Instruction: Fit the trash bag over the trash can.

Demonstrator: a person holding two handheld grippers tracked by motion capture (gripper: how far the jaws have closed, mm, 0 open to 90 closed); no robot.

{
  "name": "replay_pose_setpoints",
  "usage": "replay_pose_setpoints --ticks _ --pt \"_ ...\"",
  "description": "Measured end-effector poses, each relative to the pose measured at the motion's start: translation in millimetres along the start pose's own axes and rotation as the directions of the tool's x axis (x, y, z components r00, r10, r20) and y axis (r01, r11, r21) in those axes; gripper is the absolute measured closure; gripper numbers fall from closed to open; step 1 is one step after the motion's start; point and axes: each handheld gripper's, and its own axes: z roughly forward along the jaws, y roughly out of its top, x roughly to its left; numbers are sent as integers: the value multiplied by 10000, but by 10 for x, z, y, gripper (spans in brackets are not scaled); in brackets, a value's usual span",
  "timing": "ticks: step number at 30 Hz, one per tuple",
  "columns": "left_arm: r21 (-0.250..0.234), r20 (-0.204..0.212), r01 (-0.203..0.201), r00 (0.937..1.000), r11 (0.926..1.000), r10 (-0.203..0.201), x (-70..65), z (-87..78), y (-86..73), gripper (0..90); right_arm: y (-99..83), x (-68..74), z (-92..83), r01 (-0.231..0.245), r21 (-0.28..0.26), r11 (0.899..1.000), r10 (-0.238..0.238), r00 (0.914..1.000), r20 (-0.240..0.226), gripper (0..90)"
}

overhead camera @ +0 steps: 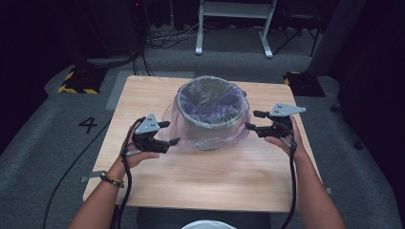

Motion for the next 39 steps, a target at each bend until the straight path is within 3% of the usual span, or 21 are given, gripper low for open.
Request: replay_pose_setpoints --ticks 5,8,10,13,15,18,20,22,23,25,26,29,32,36,39 --pt "478 55 -130 9999 9988 128 -88 149 -70 288 -102 238 25 574 -21 9983 -574 9943 -900 313" --pt "963 -312 -382 9987 9946 414 -109 292 -129 430 -192 353 161 749 378 9965 -713 9934 -897 377" --pt "1260 -580 -495 9967 9908 572 -108 377 -165 682 -264 405 260 885 530 9947 -829 9915 -1000 604" --pt "1349 -541 -418 9973 9900 495 -66 457 -210 845 -345 413 390 725 950 9928 -636 9935 -942 801" --pt "1518 -567 -341 9975 9878 432 -41 503 -236 882 -403 383 454 359 1046 9939 -266 9957 -889 880" --pt "1794 -552 -169 9981 9836 272 -5 569 -281 881 -480 330 520 -187 1292 9914 279 9972 -698 900" --pt "1824 -695 10 9975 9832 119 7 578 -302 818 -515 314 537 -398 1455 9886 484 9973 -561 900" --pt "1746 -842 221 9964 9844 -75 12 538 -298 573 -543 305 537 -466 1553 9868 550 9973 -497 888" --pt "1671 -810 273 9966 9856 -138 7 512 -298 502 -549 301 524 -511 1510 9872 591 9971 -490 859" --pt "1365 -776 344 9967 9900 -240 -20 431 -298 350 -550 283 480 -720 1337 9884 771 9964 -338 772" --pt "1227 -603 350 9978 9918 -278 -44 376 -297 319 -548 274 458 -793 1266 9888 840 9959 -324 737" --pt "1175 -444 325 9986 9925 -275 -115 254 -285 187 -539 251 338 -1050 1027 9892 1122 9915 -666 552" --pt "1113 -561 477 9976 9926 -417 -187 118 -294 160 -543 247 224 -1125 1060 9880 1174 9922 -410 403" --pt "701 -574 147 9983 9974 -106 -289 -36 -341 156 -555 252 96 -1093 1026 9887 1096 9940 21 294" --pt "1078 -576 267 9981 9938 -205 -323 -64 -404 156 -544 262 21 -1191 746 9901 1189 9929 74 243"
